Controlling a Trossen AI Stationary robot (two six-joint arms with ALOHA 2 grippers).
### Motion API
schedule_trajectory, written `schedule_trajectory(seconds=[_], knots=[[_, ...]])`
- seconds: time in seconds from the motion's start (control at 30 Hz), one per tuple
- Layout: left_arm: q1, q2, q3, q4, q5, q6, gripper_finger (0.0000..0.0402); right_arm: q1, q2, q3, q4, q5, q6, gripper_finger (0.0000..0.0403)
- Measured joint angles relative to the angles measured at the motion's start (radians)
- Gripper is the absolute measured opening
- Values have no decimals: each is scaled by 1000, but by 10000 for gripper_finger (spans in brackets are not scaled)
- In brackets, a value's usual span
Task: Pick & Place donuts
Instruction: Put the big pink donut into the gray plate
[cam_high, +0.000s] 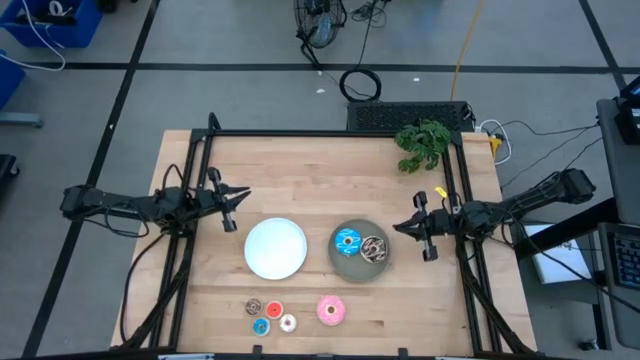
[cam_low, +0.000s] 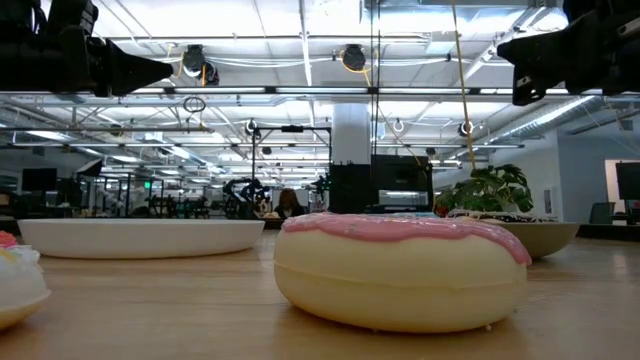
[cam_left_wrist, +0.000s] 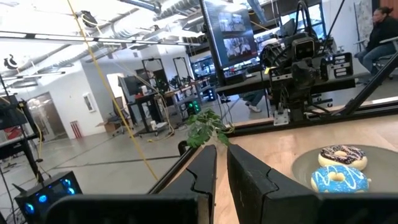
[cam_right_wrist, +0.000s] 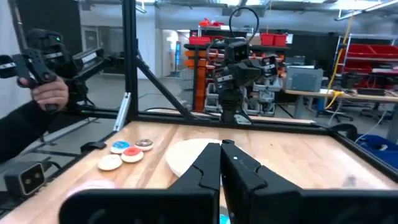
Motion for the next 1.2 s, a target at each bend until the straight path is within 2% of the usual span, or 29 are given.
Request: schedule_trajectory(seconds=[0.33,0.63,1.2], knots=[[0,0,0,1,0,7,47,0,0,-1,-9,-3,5,0],[0,0,0,0,2,-26,47,0,1,-2,-114,-2,0,0],[0,0,0,36,1,-47,47,0,1,-2,-103,6,25,0]])
